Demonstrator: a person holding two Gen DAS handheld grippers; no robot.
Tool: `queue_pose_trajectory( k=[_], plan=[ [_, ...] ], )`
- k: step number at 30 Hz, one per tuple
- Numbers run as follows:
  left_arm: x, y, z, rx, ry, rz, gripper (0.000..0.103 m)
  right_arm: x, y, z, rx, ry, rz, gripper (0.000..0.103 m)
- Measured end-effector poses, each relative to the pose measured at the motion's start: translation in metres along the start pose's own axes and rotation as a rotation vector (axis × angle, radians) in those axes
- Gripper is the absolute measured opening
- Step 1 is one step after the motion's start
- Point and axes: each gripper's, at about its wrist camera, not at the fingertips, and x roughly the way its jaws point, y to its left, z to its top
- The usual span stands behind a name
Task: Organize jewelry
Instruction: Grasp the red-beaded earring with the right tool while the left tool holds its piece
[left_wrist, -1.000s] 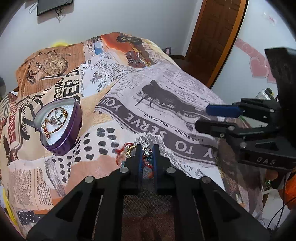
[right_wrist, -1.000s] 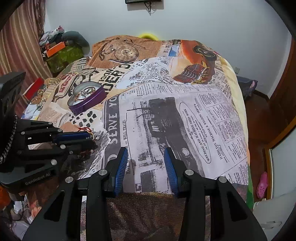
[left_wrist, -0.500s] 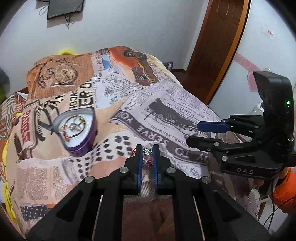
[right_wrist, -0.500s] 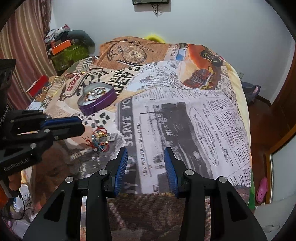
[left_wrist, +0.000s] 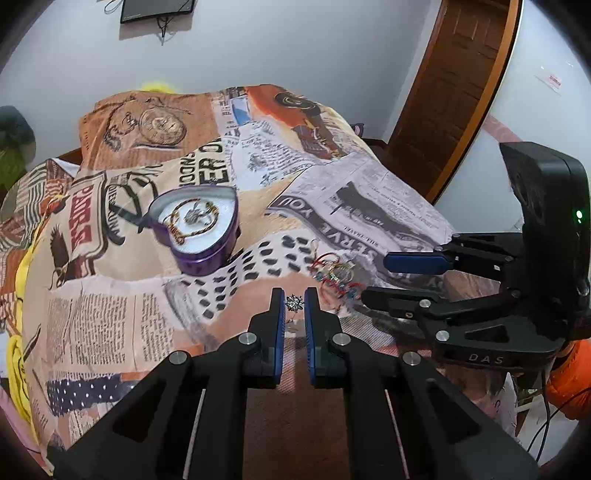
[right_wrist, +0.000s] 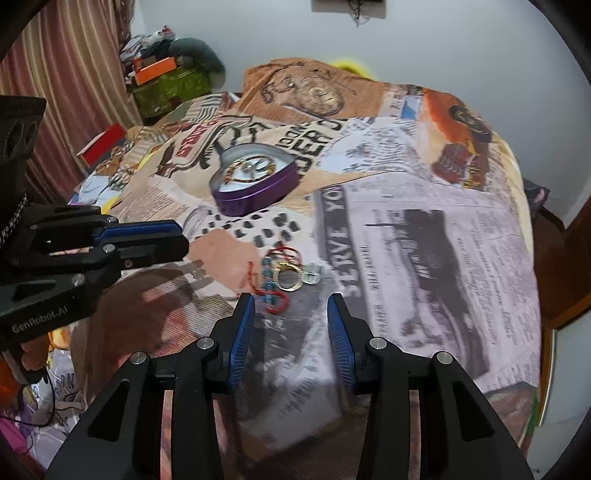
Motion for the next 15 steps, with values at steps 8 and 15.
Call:
queue_pose_trajectory(
  k=[8,15],
  plan=[
    [0.0,0.014,-0.006,-0.029,-0.002,-0.002,0.008,0.022,0.007,0.003,-0.002,0.04,0.03,0.037],
    [-0.004,0.017,-0.006,-0.042,-0.012,0.0,0.008,0.023,0.011,0.004,-0.014,0.038,0.034,0.008]
  ],
)
